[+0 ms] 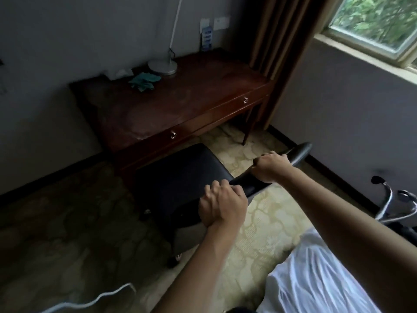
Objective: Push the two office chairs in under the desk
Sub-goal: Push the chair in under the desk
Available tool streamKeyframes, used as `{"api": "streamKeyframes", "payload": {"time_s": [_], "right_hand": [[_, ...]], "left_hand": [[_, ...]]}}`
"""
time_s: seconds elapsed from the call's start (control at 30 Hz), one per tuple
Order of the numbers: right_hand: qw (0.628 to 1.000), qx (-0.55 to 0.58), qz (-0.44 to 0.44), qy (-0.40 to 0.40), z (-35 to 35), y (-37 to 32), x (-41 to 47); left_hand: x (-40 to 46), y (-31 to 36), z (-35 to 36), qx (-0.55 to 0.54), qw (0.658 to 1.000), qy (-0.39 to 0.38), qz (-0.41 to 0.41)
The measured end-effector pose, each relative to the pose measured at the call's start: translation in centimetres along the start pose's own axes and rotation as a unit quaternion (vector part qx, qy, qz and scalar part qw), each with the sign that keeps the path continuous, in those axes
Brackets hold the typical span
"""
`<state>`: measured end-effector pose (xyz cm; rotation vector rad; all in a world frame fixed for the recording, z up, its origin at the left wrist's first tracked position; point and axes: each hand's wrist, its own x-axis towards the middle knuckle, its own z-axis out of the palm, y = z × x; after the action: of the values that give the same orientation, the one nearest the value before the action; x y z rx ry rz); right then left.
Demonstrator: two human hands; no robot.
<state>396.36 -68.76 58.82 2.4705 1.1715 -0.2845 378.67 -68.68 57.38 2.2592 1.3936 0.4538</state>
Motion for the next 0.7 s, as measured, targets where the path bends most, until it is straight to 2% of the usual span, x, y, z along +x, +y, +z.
{"api": "streamKeyframes", "payload": {"time_s": [0.2, 0.3, 0.37, 0.53, 0.6, 0.7], "right_hand": [[0.991, -0.041, -0.113, -0.063, -0.9, 0.9, 3.9], [0.977, -0.074, -0.192, -0.059, -0.5, 0.1, 4.5], [0.965, -0.053, -0.249, -0.061, 0.3, 0.0, 4.0], [0.895, -0.014, -0.427, -0.131, 0.6, 0.7, 1.8], [0.884, -0.025, -0.449, -0.129, 0.8, 1.4, 1.0], [0.901, 0.002, -0.426, -0.081, 1.4, 2.1, 0.3]], "left_hand": [[0.9, 0.6, 1.1, 0.046, 0.997, 0.043, -0.041], [0.6, 1.0, 1.1, 0.055, 0.994, 0.069, -0.071], [-0.2, 1.0, 1.2, 0.072, 0.991, 0.077, -0.084], [-1.5, 0.9, 1.4, 0.095, 0.987, 0.097, -0.091], [-2.0, 1.4, 1.5, 0.096, 0.983, 0.11, -0.107], [-1.9, 1.6, 1.7, 0.096, 0.982, 0.104, -0.127]]}}
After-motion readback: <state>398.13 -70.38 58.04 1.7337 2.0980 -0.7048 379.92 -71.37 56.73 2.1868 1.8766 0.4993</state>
